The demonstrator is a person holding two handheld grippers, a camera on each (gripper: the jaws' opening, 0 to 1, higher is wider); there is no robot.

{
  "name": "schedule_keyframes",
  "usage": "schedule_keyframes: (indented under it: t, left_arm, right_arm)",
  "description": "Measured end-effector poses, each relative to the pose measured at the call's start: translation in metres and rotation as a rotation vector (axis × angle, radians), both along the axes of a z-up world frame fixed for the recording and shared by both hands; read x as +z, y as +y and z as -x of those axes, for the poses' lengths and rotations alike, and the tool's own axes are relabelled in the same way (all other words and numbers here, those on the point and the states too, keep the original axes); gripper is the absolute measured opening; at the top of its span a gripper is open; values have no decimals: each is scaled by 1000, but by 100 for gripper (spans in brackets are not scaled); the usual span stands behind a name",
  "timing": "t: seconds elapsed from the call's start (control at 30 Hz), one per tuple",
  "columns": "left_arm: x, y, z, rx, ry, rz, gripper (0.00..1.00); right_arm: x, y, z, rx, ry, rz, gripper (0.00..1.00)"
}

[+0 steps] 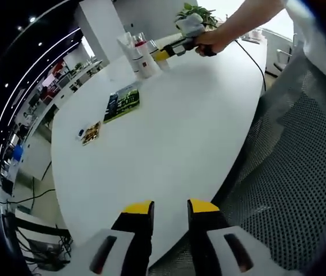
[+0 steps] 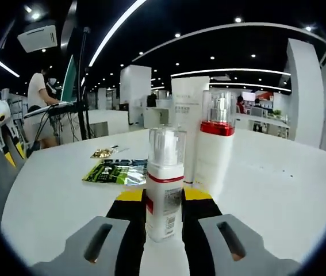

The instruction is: Arrange the skincare products in the storage area until every visible bottle or jar stands upright without overlapping.

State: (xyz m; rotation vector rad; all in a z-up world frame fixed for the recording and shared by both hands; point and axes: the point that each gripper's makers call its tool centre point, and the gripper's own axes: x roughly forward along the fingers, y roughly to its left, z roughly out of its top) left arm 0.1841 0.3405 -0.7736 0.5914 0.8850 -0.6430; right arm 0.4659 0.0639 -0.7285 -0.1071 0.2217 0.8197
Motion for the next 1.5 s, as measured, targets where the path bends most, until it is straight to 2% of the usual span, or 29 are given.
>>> schedule_keyframes:
  t: [0.43,0.53,1.03,1.43,1.5]
  left_arm:
    - [-1,-2,1,-7,7,4,24]
    - [-1,-3,2,-11,9,5,24]
    - [-2,-3,2,-14,13,5,24]
    - [1,-6,0,-13,1,27,24]
    - [1,-6,0,-14,-1,27,24]
  right_arm:
    - [-5,-10,9,-1,19,-41,21]
    - [-6,-7,13,12,12,-27,21]
    - [-4,-11,-17,-33,28,-30,21]
    - [-4,-11,-24,-37,42,-15,22]
    - [2,-13,-24,-49,39,-34,24]
